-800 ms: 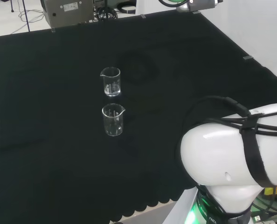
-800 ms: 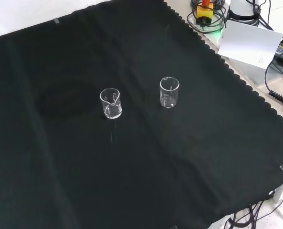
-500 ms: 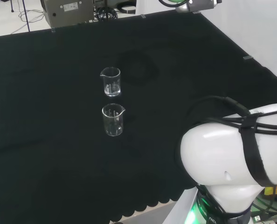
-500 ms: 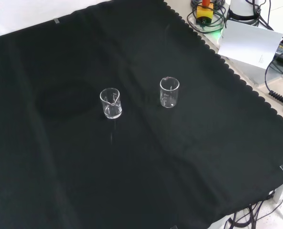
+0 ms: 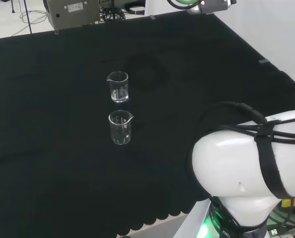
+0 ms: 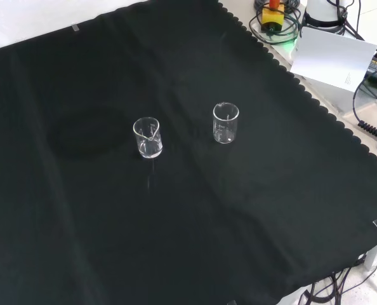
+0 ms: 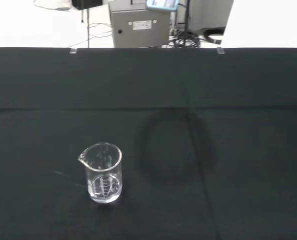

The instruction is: Pick up the beaker on the right.

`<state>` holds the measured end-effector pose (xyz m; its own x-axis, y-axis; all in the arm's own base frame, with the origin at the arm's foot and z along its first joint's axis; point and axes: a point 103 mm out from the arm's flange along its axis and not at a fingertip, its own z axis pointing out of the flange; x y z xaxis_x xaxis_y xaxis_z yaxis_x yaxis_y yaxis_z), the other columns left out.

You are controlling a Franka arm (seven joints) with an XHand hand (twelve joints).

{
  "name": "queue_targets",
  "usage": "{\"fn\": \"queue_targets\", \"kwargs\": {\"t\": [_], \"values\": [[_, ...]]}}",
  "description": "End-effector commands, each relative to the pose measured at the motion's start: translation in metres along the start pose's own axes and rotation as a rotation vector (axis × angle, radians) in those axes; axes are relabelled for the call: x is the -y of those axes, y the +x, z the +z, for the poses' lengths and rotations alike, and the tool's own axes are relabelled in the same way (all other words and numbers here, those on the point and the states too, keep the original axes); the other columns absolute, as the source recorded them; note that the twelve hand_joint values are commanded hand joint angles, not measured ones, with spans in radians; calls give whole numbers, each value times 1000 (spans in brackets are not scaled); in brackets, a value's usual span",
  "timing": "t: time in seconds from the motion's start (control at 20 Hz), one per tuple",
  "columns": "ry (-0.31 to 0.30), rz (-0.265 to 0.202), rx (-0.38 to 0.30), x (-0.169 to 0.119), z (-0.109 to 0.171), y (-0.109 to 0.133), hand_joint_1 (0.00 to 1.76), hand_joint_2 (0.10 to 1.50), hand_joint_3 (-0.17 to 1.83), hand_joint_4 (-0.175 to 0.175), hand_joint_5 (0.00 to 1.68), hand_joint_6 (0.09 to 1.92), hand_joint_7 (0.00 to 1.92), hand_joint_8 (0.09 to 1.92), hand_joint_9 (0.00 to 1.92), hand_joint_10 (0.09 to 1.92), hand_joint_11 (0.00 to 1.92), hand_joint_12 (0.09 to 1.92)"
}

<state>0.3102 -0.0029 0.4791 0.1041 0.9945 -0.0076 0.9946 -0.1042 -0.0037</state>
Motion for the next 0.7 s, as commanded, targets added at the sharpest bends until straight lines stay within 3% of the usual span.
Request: {"fn": "queue_targets", "kwargs": {"t": [0.05,0.2,0.4,0.7], "values": [[65,57,-23,-15,34,-14,246,1206,264,-28,281,87,69,549,274,490,0,1403],[84,61,-30,-30,48,-19,386,1110,251,-23,272,87,73,584,256,665,19,1426],[98,51,-38,-62,68,-24,431,1052,273,-22,270,87,67,600,248,707,26,1432],[63,8,-120,-132,114,-36,480,977,323,-26,280,87,131,643,286,731,47,1439]]}}
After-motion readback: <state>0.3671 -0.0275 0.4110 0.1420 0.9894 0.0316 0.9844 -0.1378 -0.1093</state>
